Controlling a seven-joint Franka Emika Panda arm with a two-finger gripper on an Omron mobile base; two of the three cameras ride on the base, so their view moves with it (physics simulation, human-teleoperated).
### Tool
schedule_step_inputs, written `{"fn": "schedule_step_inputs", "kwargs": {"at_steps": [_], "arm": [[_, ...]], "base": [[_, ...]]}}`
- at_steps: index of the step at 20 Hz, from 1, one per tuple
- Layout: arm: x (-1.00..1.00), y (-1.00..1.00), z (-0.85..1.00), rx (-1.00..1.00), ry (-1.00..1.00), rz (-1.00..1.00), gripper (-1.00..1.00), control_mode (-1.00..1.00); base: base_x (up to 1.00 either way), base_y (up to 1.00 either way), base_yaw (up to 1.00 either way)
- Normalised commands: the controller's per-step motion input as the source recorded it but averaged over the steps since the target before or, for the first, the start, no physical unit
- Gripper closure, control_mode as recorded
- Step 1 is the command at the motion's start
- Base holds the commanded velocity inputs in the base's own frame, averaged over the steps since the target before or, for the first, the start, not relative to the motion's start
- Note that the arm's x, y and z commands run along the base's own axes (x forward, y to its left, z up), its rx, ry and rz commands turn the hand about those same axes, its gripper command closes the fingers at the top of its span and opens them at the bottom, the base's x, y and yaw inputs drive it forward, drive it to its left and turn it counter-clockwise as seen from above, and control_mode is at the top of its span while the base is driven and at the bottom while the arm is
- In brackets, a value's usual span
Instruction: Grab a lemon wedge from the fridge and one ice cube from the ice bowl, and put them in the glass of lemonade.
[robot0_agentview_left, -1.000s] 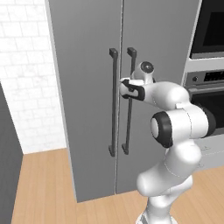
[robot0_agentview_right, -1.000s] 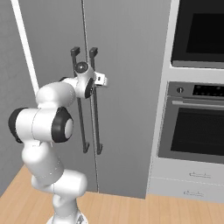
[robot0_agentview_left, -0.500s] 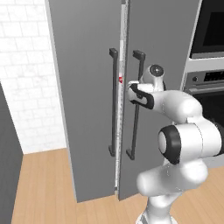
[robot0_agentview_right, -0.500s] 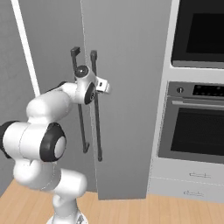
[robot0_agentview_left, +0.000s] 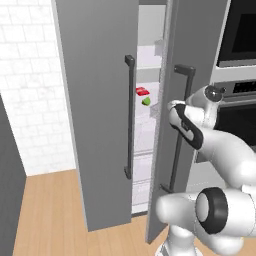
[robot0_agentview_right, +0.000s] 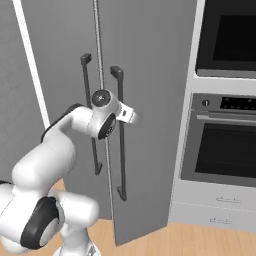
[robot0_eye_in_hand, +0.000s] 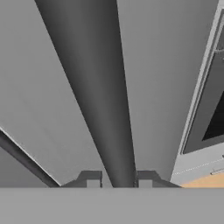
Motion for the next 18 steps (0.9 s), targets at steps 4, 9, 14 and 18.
{"fn": "schedule_step_inputs", "kwargs": {"at_steps": [4, 9, 14, 18], "arm": [[-0.85, -0.51, 0.56, 0.04, 0.0, -0.09, 1.0, -1.0], [-0.68, -0.33, 0.46, 0.0, 0.0, -0.07, 1.0, -1.0], [-0.33, -0.09, 0.1, -0.07, 0.0, -0.19, -1.0, -1.0], [-0.63, 0.02, 0.49, -0.07, -0.1, -0.07, -1.0, -1.0]], "base": [[0.0, 0.0, 0.0], [0.0, 0.0, 0.0], [0.0, 0.0, 0.0], [0.0, 0.0, 0.0]]}}
